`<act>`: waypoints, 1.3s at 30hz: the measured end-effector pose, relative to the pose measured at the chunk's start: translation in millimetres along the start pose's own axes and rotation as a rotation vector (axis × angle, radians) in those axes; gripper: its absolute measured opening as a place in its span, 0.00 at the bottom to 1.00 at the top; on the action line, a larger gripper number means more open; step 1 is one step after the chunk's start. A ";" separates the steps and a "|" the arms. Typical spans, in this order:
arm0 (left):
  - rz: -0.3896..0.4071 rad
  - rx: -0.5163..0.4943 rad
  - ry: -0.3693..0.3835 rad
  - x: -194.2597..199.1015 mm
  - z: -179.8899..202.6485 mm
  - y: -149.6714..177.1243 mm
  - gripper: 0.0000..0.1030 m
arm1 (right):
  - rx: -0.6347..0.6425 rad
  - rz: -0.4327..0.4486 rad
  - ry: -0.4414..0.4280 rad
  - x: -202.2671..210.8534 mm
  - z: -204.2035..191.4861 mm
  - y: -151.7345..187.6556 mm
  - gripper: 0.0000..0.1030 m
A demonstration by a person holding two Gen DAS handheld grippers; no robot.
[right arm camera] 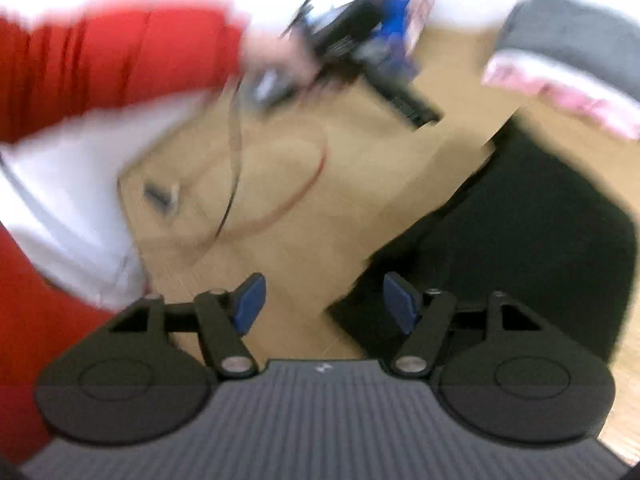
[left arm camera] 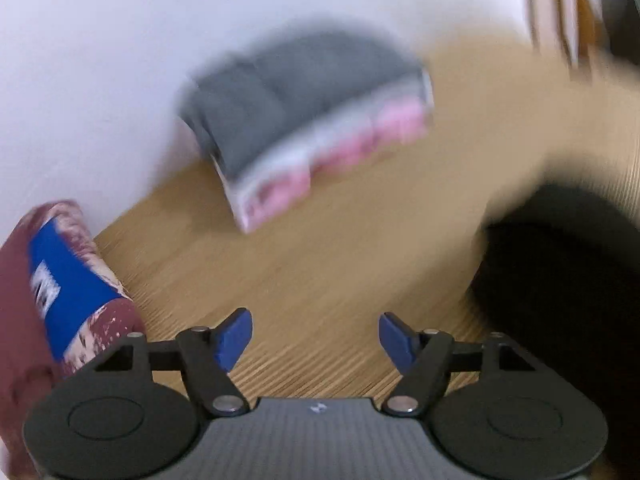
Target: Fold clothes
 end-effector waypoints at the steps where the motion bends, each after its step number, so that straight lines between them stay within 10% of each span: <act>1: 0.053 0.065 0.044 20.9 12.5 -7.2 0.74 | -0.012 0.057 0.029 15.1 10.1 0.0 0.65; 5: 0.064 0.166 0.208 72.7 97.7 -14.3 0.73 | -0.248 0.144 0.073 53.3 119.4 36.4 0.64; 10: -0.059 0.227 0.149 51.4 184.8 14.1 0.70 | -0.299 0.148 0.053 50.9 202.6 40.6 0.60; 15: -0.261 0.363 -0.009 13.6 179.8 69.1 0.65 | -0.090 0.155 -0.071 -14.0 193.1 -32.0 0.60; 21: -0.281 0.321 -0.135 16.1 177.0 100.4 0.78 | -0.002 -0.127 -0.088 -129.5 168.8 -37.3 0.64; 25: -0.271 0.347 -0.108 19.4 169.3 99.7 0.78 | -0.029 -0.151 -0.087 -119.0 174.6 -46.1 0.65; 31: -0.302 0.317 -0.149 24.9 178.1 112.3 0.81 | -0.229 0.050 0.041 -60.9 239.0 -24.9 0.69; 39: -0.359 0.277 -0.118 19.7 178.1 110.7 0.88 | -0.254 -0.056 -0.099 -80.0 259.3 -1.3 0.69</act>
Point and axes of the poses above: each gripper's, at about its wrist camera, not at the fingertips, and x roughly against the way its jaws point, z to its right, y to its underside, the point moved 4 cm from there along -x, roughly the way its jaws point, and after that the axes turned 6 degrees about x, right-handed, at the moved point
